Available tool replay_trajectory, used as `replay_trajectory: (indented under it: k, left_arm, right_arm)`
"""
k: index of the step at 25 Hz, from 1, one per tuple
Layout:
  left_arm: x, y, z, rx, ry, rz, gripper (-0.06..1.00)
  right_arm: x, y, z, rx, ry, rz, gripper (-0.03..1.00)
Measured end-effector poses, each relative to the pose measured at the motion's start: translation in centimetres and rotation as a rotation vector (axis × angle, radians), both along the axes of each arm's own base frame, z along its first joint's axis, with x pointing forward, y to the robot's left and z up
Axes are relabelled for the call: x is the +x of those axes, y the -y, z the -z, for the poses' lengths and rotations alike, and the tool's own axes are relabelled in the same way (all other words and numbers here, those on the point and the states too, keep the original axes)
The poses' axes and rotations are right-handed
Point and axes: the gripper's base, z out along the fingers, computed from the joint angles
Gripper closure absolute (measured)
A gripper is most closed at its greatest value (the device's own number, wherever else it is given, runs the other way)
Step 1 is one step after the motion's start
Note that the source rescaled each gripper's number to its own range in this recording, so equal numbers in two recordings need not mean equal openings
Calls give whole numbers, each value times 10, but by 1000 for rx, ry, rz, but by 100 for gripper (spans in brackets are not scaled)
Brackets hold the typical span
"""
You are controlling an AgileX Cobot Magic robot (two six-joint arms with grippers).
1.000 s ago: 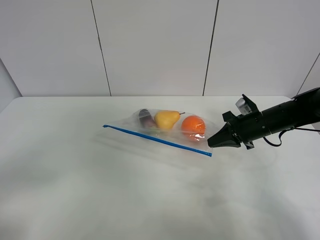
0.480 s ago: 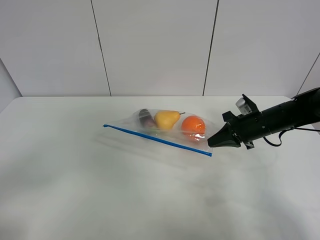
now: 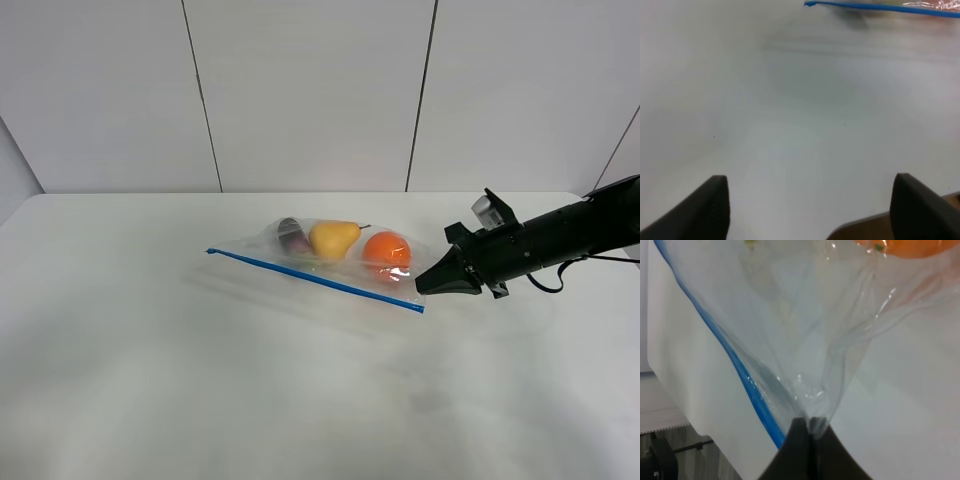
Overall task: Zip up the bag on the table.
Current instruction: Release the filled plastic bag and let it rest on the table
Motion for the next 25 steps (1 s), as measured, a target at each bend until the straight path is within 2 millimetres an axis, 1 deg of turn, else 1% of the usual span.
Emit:
replay_trajectory:
  k: [15, 20, 22, 23, 25]
  left_arm:
    - [0, 0, 0, 0, 0, 0, -6]
    - [0, 0, 0, -2, 0, -1, -6]
    - [0, 0, 0, -2, 0, -1, -6]
    - [0, 0, 0, -2, 0, -1, -6]
    - [0, 0, 0, -2, 0, -1, -6]
  right_arm:
    - [1, 0, 0, -2, 3, 10, 97]
    - [4, 0, -3, 12, 13, 19, 96]
    - [7, -1, -7, 29, 25, 14, 94]
    - [9, -1, -10, 36, 32, 8, 91]
    - [12, -2, -16, 50, 46, -5, 81]
